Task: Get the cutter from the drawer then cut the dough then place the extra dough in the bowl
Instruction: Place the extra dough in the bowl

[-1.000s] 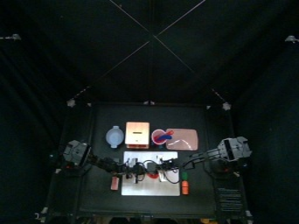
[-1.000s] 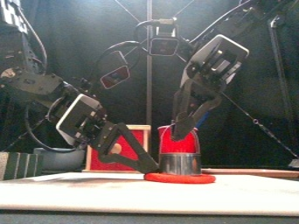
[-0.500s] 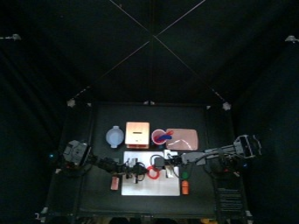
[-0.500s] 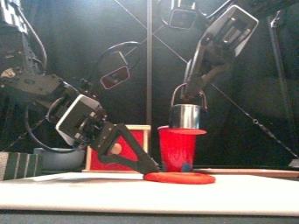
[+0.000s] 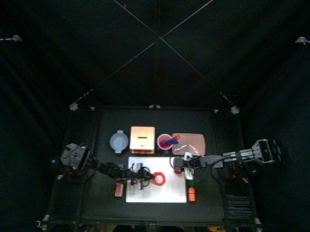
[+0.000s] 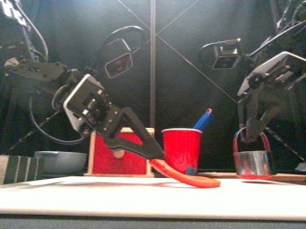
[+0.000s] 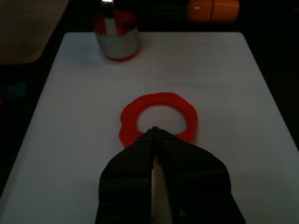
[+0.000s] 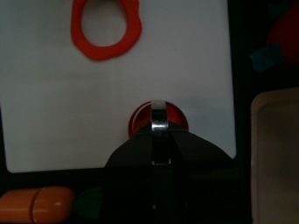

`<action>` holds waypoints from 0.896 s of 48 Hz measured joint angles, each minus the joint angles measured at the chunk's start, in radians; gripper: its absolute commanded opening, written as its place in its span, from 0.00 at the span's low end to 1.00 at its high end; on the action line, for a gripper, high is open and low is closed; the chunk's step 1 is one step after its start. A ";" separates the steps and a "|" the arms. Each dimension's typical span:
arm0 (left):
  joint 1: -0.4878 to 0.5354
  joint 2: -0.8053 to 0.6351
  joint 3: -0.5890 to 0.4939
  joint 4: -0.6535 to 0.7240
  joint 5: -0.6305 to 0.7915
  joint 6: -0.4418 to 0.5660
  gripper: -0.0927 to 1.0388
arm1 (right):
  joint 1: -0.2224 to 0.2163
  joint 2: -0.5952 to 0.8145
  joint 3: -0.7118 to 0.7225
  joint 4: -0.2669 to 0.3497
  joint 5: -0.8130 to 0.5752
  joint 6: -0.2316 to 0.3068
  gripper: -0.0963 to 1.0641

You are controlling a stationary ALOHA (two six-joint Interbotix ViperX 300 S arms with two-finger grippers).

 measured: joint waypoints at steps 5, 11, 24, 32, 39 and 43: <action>0.000 -0.002 0.002 -0.002 0.000 0.000 0.52 | 0.000 0.002 0.000 0.008 -0.003 0.000 0.54; 0.000 -0.005 0.000 -0.002 0.000 0.002 0.52 | 0.000 0.000 0.003 0.040 -0.003 0.002 0.71; 0.000 -0.072 0.017 0.000 0.000 0.003 0.53 | 0.002 0.000 -0.008 0.094 -0.005 0.002 0.75; 0.002 -0.109 0.037 -0.002 0.000 0.002 0.53 | 0.002 0.000 -0.028 0.094 -0.006 0.002 0.75; 0.014 -0.103 0.040 0.000 0.006 0.002 0.56 | 0.002 0.000 -0.043 0.089 -0.021 0.002 0.75; 0.034 -0.063 0.035 0.000 0.057 0.003 0.66 | 0.002 0.000 -0.051 0.084 -0.044 0.000 0.75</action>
